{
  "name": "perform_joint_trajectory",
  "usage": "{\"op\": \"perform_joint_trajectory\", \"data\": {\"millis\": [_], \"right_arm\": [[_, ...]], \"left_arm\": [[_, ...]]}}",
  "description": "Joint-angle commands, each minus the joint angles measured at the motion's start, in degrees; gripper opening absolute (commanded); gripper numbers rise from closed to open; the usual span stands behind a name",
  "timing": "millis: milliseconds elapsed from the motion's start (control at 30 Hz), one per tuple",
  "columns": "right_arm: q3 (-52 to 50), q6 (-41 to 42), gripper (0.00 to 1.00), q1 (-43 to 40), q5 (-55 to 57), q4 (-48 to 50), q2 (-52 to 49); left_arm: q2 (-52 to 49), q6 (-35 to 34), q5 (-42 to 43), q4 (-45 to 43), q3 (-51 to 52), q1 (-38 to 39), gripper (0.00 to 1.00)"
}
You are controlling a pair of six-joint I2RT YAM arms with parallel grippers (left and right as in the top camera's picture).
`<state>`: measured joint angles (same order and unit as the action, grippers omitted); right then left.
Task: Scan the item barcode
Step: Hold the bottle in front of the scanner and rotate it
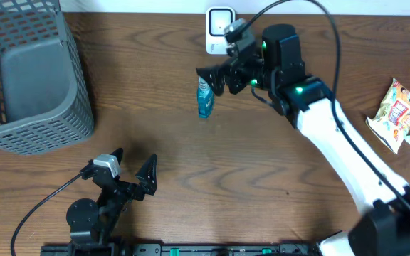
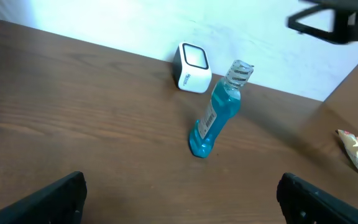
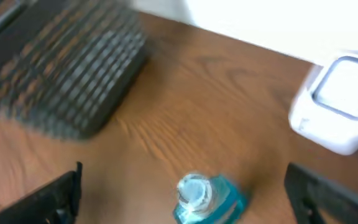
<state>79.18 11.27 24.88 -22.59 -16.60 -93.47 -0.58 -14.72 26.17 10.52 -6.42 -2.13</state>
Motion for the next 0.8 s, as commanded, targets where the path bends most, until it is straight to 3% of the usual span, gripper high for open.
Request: {"op": "perform_joint_trajectory", "data": {"millis": [0, 100, 367, 767], "right_arm": [[0.3, 28.2, 0.97, 2.9, 20.5, -3.8, 0.0], [0.3, 34.1, 0.97, 6.8, 31.6, -4.8, -2.0], [0.3, 36.0, 0.99, 15.2, 45.9, 0.3, -9.8], [0.3, 36.2, 0.99, 14.8, 44.7, 5.6, -18.7]], "left_arm": [[0.3, 0.7, -0.3, 0.0, -0.6, 0.2, 0.98], [0.3, 0.7, -0.3, 0.0, -0.6, 0.2, 0.98], [0.3, 0.7, -0.3, 0.0, -0.6, 0.2, 0.98], [0.3, 0.7, -0.3, 0.0, -0.6, 0.2, 0.98]]}}
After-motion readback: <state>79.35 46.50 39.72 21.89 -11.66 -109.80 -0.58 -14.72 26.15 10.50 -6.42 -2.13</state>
